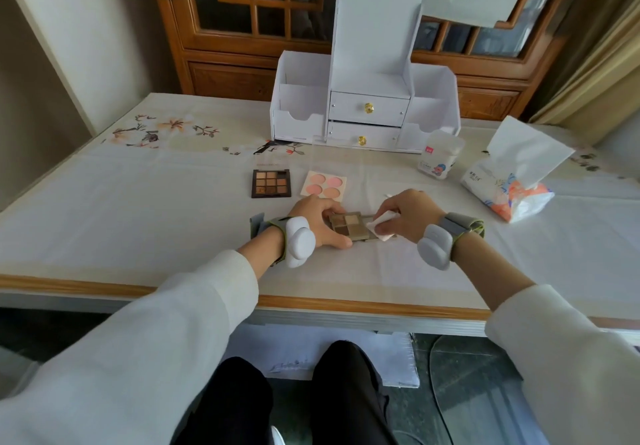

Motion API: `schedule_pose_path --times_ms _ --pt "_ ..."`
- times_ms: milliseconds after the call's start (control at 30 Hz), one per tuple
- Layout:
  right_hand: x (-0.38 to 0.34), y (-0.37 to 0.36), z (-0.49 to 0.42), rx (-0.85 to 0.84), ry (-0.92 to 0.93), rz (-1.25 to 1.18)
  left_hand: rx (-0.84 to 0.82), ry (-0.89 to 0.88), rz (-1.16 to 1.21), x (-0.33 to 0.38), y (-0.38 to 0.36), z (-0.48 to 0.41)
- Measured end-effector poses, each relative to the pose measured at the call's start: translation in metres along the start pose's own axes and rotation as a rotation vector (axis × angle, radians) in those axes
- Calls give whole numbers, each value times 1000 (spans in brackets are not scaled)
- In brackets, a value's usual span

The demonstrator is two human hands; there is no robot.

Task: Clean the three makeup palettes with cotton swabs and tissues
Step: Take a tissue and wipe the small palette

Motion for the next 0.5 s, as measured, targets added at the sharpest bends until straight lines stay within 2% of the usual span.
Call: schedule_pose_path --times_ms 133,200,367,500 --pt "38 7 6 290 -254 -267 37 3 37 -5 1 7" --pt "55 5 6 280 -323 -253 54 2 46 -7 2 12" --pt "68 -3 8 167 -341 -138 146 -5 104 0 12 22" --pt "70 3 6 212 -434 9 214 -28 116 13 22 28"
Point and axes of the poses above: each hand's wrist, its own z-axis away from the middle knuckle, its own y-axis out of the back of the hand, x = y × z, the point moved 5 cm from there along -z, towards the middle knuckle, and after that the axes turned 7 degrees about z, right-handed, at the moved point
